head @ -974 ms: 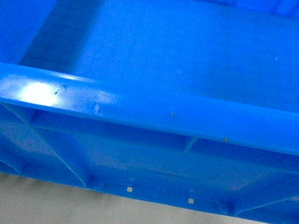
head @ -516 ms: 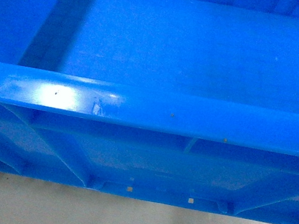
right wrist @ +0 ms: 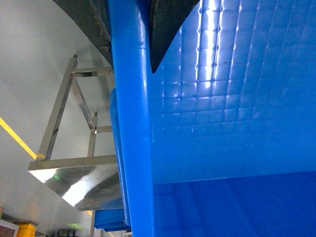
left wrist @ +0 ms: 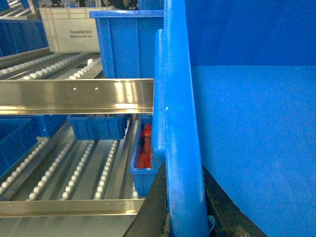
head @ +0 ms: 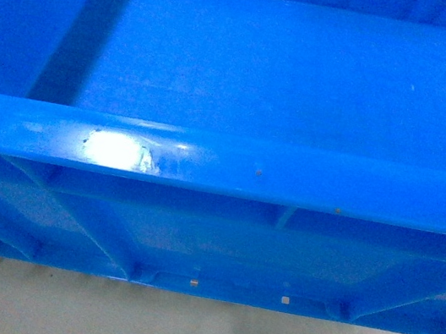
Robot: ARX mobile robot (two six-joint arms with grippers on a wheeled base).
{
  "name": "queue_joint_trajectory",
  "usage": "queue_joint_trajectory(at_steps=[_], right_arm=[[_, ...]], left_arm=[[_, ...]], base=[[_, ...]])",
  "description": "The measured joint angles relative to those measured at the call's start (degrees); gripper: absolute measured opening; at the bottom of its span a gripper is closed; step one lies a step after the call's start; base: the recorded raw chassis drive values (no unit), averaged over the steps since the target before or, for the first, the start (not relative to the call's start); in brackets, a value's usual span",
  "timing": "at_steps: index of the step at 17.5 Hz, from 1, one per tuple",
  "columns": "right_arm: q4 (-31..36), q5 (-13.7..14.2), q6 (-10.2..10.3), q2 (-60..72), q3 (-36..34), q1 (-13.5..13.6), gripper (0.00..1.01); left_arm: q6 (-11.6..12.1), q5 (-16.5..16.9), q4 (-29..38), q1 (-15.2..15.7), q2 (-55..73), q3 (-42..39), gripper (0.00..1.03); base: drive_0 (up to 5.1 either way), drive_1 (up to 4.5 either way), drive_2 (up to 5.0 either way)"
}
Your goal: Place box next to blue box on left shelf
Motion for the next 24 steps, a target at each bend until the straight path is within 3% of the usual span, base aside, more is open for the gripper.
queue_joint_trajectory(at_steps=[24], right_arm=[[-0.02,0.0,0.02,0.0,0.0,-0.02,0.1]], left_arm=[[0.0,0.0,0.13,0.0,-0.07,0.0,0.08]], base=[[-5.0,2.38,2.4]])
